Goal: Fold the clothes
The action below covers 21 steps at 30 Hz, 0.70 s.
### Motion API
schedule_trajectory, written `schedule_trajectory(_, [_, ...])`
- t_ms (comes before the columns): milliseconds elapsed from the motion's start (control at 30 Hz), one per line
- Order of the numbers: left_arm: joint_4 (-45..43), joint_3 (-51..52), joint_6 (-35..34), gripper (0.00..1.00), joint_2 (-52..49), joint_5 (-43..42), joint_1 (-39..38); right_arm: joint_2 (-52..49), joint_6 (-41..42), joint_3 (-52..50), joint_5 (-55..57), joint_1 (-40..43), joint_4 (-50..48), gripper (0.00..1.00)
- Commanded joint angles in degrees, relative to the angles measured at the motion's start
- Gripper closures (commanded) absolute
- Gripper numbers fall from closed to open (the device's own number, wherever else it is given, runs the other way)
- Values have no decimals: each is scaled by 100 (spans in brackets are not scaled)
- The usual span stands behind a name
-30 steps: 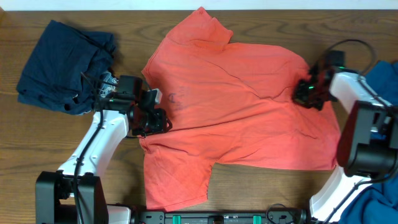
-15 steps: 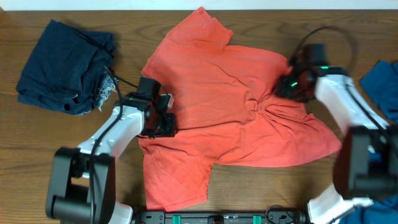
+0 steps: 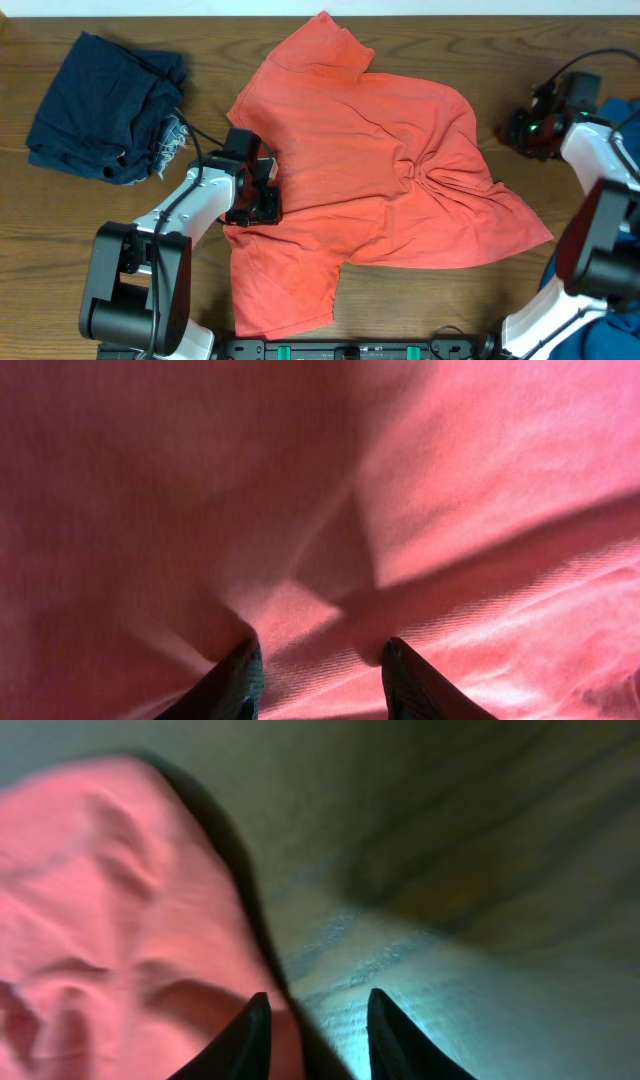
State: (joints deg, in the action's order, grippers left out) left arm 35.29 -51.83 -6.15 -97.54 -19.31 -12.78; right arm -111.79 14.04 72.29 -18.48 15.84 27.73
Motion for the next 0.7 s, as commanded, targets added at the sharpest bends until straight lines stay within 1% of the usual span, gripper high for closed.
schedule_trajectory(0, [87,63,31,59,-15,50,-7,-400,7,-15,-555,-15,-208,73])
schedule_trajectory(133, [111,63,33,59,-15,50,-7,-728,2,-15,-1106,-52,-581,75])
schedule_trajectory(200, [111,63,33,59,-15,50,-7,-798,2,-15,-1178,-87,-632,75])
schedule_trajectory(367, [105,61,33,59,-15,52,-7,-846,-208,-15,-1178,-247,-634,66])
schedule_trajectory(400, [105,61,33,59,-15,52,-7,-846,-238,-15,-1169,-284,-634,66])
schedule_trajectory(433, [105,61,33,59,-15,50,-7,-848,-236,-15,-1126,-315,-632,70])
schedule_trajectory(467, [105,61,33,59,-15,52,-7,-848,-234,-15,-1071,-330,-632,78])
schedule_trajectory(500, [105,61,33,59,-15,52,-7,-848,-232,-15,-1001,-339,-634,90])
schedule_trajectory(533, [105,61,33,59,-15,52,-7,-846,-234,-13,-999,-339,-656,97])
schedule_trajectory(567, [107,61,33,59,-15,52,-7,-844,-232,-7,-999,-321,-688,99])
schedule_trajectory(667, [109,61,33,59,-15,52,-7,-708,-175,146,-1005,-214,-813,99])
